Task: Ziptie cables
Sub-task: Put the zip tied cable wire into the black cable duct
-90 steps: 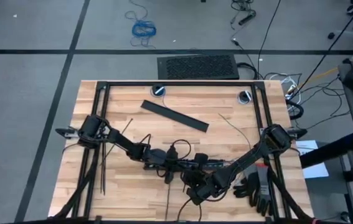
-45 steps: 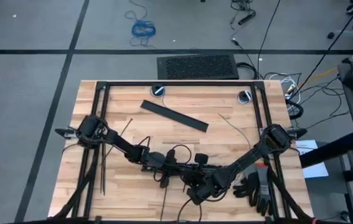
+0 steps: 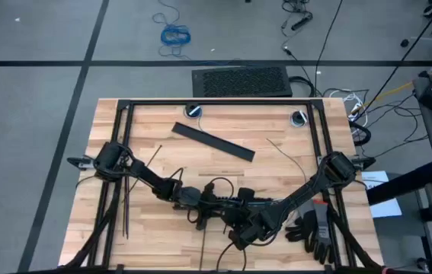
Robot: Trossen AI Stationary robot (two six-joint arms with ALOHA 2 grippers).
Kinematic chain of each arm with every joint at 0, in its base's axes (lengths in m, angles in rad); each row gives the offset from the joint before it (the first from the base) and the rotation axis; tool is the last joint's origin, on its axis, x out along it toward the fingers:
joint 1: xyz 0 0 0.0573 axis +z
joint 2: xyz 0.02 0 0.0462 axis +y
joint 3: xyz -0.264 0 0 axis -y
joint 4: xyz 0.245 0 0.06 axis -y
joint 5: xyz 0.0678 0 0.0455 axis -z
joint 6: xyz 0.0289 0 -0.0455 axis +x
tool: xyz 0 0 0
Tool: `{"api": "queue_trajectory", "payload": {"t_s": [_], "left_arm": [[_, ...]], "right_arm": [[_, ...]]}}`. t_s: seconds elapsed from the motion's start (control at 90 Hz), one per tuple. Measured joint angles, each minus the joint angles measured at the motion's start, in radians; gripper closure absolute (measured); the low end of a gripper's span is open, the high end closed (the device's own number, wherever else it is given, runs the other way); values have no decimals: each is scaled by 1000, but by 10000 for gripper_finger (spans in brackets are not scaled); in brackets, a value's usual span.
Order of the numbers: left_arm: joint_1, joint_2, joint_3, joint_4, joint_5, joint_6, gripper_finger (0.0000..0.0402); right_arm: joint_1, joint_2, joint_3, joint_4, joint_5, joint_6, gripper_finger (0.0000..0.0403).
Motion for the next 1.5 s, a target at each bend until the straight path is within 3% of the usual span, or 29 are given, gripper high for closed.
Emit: {"api": "queue_trajectory", "payload": {"t_s": [0.311,0.667,1.089,1.5], "left_arm": [[-1,0,0,51,-21,58,276],[-1,-3,4,73,-142,116,276],[0,-4,7,70,-148,134,276],[15,3,24,60,-145,144,276]], "right_arm": [[6,0,0,-2,3,0,403],[5,0,0,-8,1,12,403],[6,0,0,-33,30,35,403],[-2,0,0,-116,85,157,403]]}}
